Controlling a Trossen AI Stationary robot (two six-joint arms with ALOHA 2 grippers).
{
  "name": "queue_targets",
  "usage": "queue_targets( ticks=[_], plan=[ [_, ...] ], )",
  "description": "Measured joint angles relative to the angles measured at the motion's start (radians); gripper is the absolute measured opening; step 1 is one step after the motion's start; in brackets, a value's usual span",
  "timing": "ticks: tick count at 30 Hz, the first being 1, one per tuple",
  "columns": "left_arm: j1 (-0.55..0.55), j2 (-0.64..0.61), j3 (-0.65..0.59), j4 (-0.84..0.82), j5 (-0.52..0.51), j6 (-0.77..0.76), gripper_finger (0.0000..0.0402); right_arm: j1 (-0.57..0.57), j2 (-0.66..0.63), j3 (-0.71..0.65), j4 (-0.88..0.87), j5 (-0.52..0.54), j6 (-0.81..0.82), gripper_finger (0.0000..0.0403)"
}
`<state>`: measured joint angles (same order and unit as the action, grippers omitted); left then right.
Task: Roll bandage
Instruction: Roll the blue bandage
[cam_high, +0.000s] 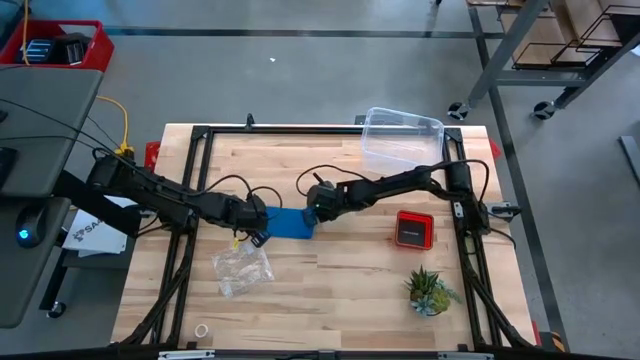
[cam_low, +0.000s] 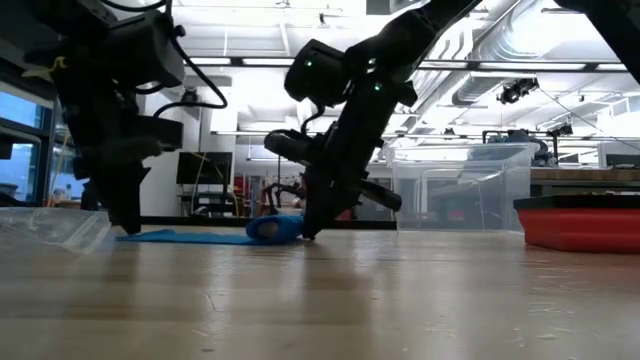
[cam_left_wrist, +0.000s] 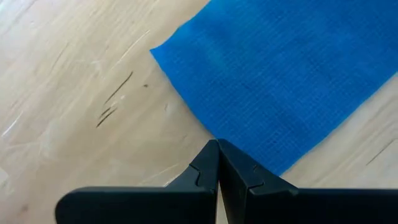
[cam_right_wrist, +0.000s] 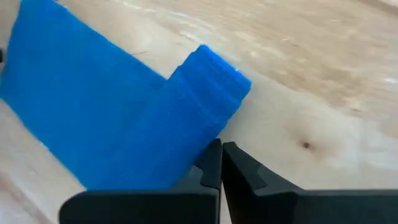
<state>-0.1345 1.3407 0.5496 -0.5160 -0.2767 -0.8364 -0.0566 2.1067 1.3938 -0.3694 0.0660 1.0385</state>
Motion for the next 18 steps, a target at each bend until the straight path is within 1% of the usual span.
queue_targets(
  ticks=[4, 9, 14, 18],
  plan=[
    [0.0, 0.0, -0.016, -0.002, -0.024, 0.002, 0.0, 0.014, 0.0, 0.0, 0.041, -0.011, 0.024, 0.0],
    [0.0, 0.0, -0.02, 0.005, -0.027, 0.034, 0.0, 0.021, 0.0, 0.0, 0.113, -0.028, 0.064, 0.0],
    [0.0, -0.001, -0.02, -0.012, -0.024, 0.053, 0.0, 0.024, 0.0, 0.0, 0.247, -0.039, 0.121, 0.0],
    [0.001, -0.001, -0.012, -0.054, -0.012, 0.09, 0.0, 0.024, 0.0, 0.0, 0.374, -0.003, 0.138, 0.0]
  ],
)
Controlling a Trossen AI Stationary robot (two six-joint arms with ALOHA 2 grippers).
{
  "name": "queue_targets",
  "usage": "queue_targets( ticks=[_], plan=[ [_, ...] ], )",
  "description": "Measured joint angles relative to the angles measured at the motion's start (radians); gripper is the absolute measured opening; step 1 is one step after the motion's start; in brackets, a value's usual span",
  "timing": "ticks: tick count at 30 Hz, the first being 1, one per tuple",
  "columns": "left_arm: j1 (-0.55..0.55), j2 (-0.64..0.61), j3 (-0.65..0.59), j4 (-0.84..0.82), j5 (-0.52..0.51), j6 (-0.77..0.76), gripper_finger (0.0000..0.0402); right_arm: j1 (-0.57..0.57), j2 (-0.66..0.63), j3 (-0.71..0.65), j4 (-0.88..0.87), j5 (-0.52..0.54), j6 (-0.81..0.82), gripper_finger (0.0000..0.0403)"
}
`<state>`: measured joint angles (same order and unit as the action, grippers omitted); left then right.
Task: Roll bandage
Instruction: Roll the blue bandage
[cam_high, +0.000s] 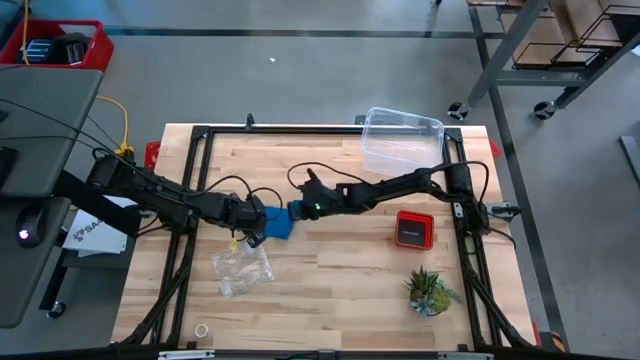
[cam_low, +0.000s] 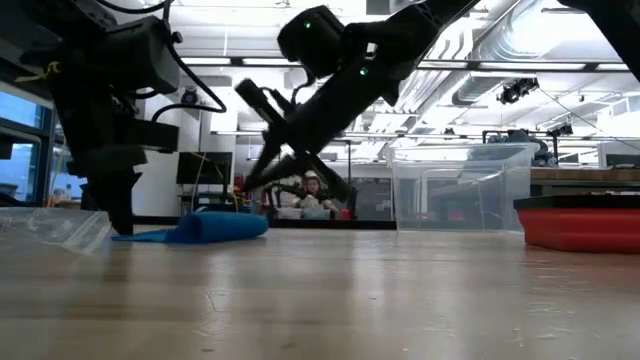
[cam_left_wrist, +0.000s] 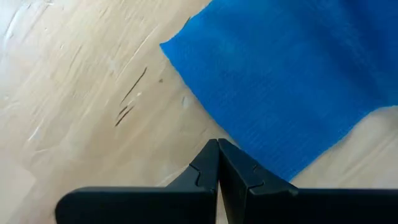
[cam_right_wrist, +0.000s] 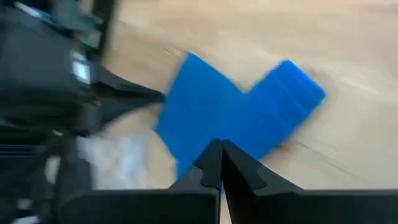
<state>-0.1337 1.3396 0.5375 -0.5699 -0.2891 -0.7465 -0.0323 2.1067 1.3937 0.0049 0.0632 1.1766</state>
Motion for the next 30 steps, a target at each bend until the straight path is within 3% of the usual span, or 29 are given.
queue_targets(
  ticks=[5, 10, 15, 18, 22, 30],
  plan=[
    [0.002, 0.002, 0.043, -0.091, -0.036, 0.108, 0.0, -0.014, -0.011, 0.0, 0.07, -0.029, -0.055, 0.0],
    [0.026, 0.001, 0.081, -0.142, -0.094, 0.237, 0.0, -0.041, -0.071, 0.0, 0.0, -0.038, -0.105, 0.0],
    [0.075, 0.002, 0.107, -0.165, -0.093, 0.28, 0.0, -0.074, -0.099, 0.0, -0.045, -0.136, -0.16, 0.0],
    [0.115, -0.002, 0.133, -0.102, -0.025, 0.296, 0.0, -0.079, -0.108, 0.0, -0.079, -0.151, -0.174, 0.0],
    [0.15, -0.003, 0.137, 0.035, 0.101, 0.317, 0.0, -0.089, -0.173, 0.0, -0.274, -0.104, -0.233, 0.0],
    [0.185, 0.057, 0.144, 0.145, 0.17, 0.159, 0.0, -0.148, -0.417, 0.0, -0.794, 0.064, -0.422, 0.0]
  ],
)
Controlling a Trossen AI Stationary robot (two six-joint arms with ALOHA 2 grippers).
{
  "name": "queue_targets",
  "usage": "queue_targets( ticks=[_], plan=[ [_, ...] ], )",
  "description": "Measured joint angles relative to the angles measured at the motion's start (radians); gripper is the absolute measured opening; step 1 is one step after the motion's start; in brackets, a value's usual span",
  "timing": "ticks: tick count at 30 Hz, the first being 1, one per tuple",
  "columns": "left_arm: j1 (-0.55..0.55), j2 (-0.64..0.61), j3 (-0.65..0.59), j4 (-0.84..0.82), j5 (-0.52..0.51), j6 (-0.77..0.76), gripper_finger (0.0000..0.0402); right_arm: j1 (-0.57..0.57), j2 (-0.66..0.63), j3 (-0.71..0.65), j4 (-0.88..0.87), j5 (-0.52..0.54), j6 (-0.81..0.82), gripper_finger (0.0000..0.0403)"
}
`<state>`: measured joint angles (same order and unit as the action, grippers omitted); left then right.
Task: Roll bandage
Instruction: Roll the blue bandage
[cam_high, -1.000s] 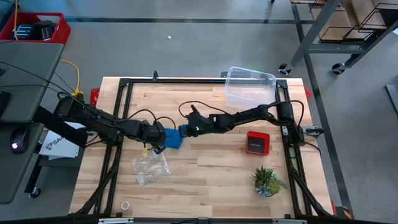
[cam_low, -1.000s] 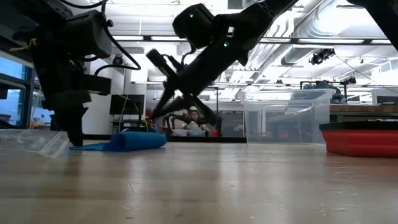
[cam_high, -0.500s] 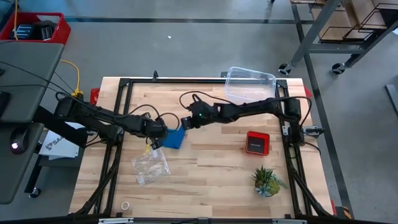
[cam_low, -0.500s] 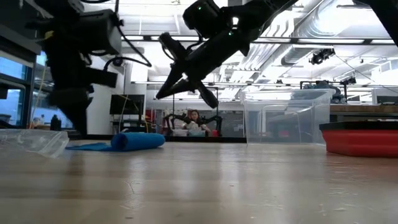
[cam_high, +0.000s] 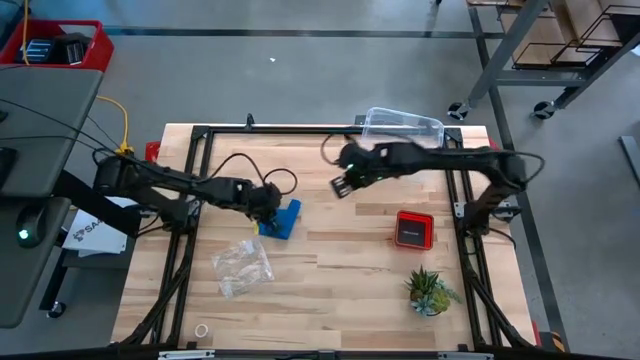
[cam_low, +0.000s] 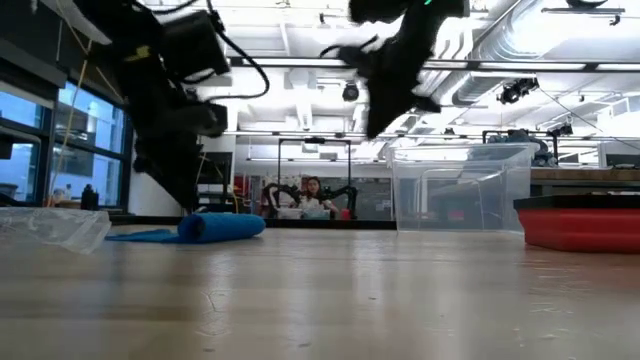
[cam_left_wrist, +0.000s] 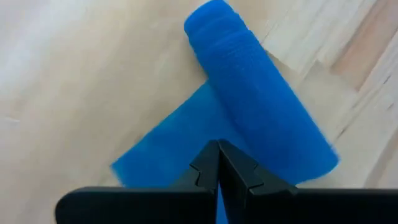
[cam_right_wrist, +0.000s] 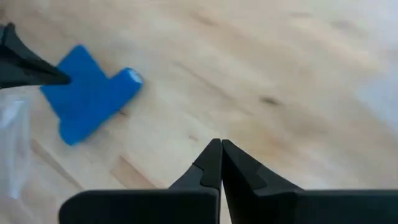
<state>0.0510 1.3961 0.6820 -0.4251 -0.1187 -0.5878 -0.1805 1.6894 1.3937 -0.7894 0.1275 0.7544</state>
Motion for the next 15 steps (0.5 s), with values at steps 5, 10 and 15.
queue_targets(
  ticks=[5, 10, 15],
  plan=[
    [-0.008, 0.109, 0.105, -0.032, 0.034, -0.081, 0.0, -0.026, -0.153, 0.0, -0.218, 0.069, -0.026, 0.0],
    [-0.013, 0.181, 0.204, -0.104, -0.014, -0.168, 0.0, -0.032, -0.287, -0.001, -0.424, 0.128, -0.008, 0.0],
    [-0.037, 0.199, 0.223, -0.166, -0.042, -0.258, 0.0, -0.025, -0.419, -0.002, -0.553, 0.179, 0.075, 0.0]
  ],
)
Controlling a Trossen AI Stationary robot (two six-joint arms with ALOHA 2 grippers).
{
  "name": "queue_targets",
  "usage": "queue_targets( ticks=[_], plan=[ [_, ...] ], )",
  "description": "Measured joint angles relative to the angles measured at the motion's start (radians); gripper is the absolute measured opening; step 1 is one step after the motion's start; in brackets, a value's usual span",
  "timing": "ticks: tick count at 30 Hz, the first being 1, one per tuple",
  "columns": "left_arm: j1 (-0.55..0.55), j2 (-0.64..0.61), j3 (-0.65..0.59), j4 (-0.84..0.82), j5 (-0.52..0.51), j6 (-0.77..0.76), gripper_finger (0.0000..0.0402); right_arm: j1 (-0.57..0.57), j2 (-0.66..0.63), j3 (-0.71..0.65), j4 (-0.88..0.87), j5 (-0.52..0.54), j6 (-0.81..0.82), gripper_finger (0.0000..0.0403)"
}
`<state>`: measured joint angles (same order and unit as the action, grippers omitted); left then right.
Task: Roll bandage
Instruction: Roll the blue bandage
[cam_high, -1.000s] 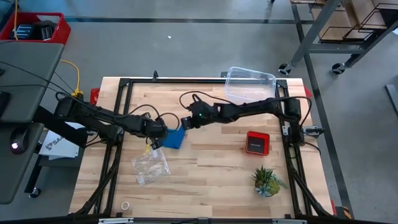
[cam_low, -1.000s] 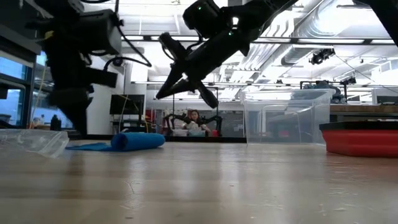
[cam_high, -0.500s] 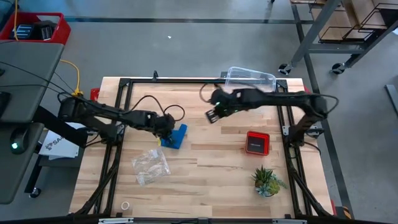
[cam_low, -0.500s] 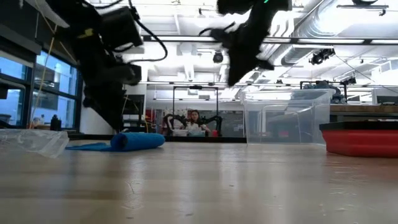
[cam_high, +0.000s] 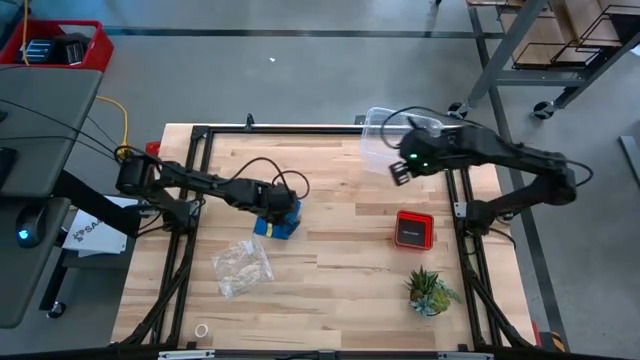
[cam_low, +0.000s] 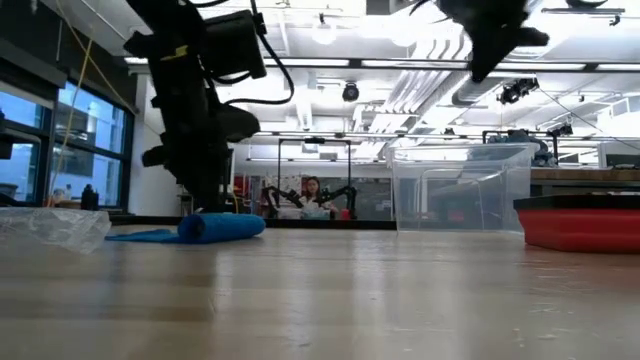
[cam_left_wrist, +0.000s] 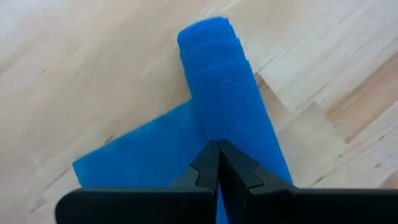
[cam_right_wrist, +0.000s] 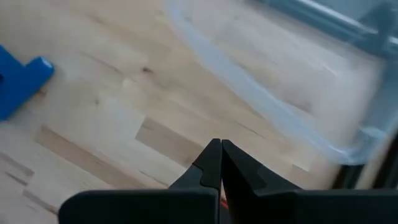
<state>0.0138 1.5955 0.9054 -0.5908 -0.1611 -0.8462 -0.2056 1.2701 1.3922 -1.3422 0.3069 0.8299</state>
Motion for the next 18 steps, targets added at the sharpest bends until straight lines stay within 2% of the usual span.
queue_targets(
  ticks=[10, 18],
  plan=[
    [-0.087, 0.012, -0.001, -0.001, -0.02, -0.195, 0.0, 0.005, -0.196, 0.0, -0.102, 0.102, 0.138, 0.0],
    [-0.125, 0.074, 0.038, 0.034, 0.006, -0.322, 0.0, 0.005, -0.259, 0.0, -0.127, 0.11, 0.139, 0.0]
  ],
)
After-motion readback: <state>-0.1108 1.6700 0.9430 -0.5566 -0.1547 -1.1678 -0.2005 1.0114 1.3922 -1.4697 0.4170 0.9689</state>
